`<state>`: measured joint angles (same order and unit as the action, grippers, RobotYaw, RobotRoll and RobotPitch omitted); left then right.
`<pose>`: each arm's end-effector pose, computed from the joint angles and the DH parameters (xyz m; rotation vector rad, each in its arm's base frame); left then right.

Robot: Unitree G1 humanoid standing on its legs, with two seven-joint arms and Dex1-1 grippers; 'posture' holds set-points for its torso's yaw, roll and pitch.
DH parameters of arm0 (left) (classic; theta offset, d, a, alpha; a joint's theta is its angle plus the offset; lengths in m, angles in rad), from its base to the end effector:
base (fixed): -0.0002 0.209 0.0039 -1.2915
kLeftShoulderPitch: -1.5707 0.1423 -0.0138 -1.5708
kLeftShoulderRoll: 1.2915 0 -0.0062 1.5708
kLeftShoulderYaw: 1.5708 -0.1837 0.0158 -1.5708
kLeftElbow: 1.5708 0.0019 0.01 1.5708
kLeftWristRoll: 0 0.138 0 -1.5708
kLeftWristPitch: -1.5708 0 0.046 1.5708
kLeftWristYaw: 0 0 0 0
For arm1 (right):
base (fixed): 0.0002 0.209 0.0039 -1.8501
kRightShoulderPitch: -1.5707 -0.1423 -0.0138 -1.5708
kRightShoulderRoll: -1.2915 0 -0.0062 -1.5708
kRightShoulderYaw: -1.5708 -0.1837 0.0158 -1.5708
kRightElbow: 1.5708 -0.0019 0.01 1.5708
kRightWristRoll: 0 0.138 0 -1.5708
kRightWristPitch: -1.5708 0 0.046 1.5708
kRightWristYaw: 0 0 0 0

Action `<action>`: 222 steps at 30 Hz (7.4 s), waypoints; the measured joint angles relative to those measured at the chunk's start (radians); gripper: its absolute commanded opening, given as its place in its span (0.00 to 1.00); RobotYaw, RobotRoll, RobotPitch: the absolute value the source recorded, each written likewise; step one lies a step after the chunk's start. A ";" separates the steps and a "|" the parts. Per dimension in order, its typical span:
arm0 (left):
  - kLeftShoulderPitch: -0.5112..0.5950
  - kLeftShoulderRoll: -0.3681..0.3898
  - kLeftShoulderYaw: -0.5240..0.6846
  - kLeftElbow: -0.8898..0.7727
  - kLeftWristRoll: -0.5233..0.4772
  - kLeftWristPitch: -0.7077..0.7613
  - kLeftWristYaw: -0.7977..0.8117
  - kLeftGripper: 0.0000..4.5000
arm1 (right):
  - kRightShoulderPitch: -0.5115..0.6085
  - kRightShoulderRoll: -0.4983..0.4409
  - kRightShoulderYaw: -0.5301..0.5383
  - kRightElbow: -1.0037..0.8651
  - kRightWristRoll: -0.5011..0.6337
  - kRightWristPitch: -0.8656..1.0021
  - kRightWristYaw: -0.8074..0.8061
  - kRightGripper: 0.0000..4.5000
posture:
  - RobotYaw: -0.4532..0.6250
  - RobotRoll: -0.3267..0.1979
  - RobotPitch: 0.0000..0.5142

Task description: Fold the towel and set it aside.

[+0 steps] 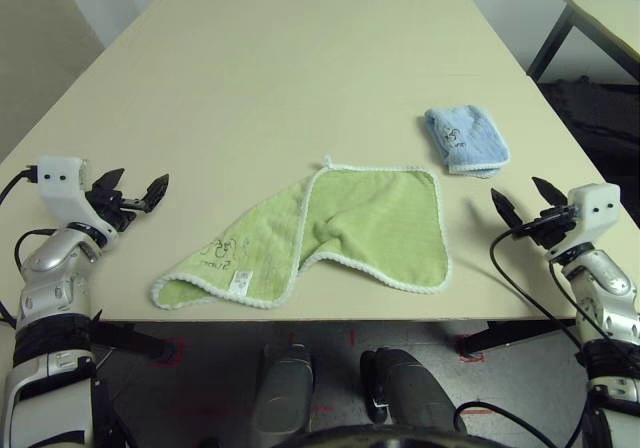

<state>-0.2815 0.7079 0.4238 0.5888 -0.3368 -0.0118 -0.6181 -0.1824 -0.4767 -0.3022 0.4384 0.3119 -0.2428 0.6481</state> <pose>0.2157 0.3748 0.1098 0.1402 0.0627 -0.0247 0.2193 -0.3084 0.0672 -0.1445 -0.0849 0.2599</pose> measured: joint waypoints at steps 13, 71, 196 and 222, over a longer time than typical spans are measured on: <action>0.014 0.025 0.000 -0.001 -0.012 -0.005 -0.079 1.00 | 0.000 0.000 0.000 0.003 0.000 0.001 0.004 0.99 | 0.50 0.62 0.25; 0.130 0.140 -0.117 -0.239 -0.130 -0.035 -0.804 1.00 | -0.374 -0.001 0.280 0.022 -0.021 0.728 0.238 0.35 | 0.52 0.62 0.25; -0.557 0.356 -0.307 0.235 -0.122 0.597 -0.917 0.01 | -0.981 -0.547 0.494 -0.113 0.182 1.127 0.800 0.00 | 0.46 0.62 0.25; -0.843 0.397 -0.548 0.585 0.208 0.154 -0.988 0.01 | -1.069 -0.324 0.365 0.069 -0.012 0.653 0.800 0.00 | 0.46 0.62 0.25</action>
<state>-1.1244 1.1047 -0.1239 1.1737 -0.1291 0.1418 -1.6059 -1.2514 -0.8002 0.0624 0.5071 0.2997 0.4100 1.4480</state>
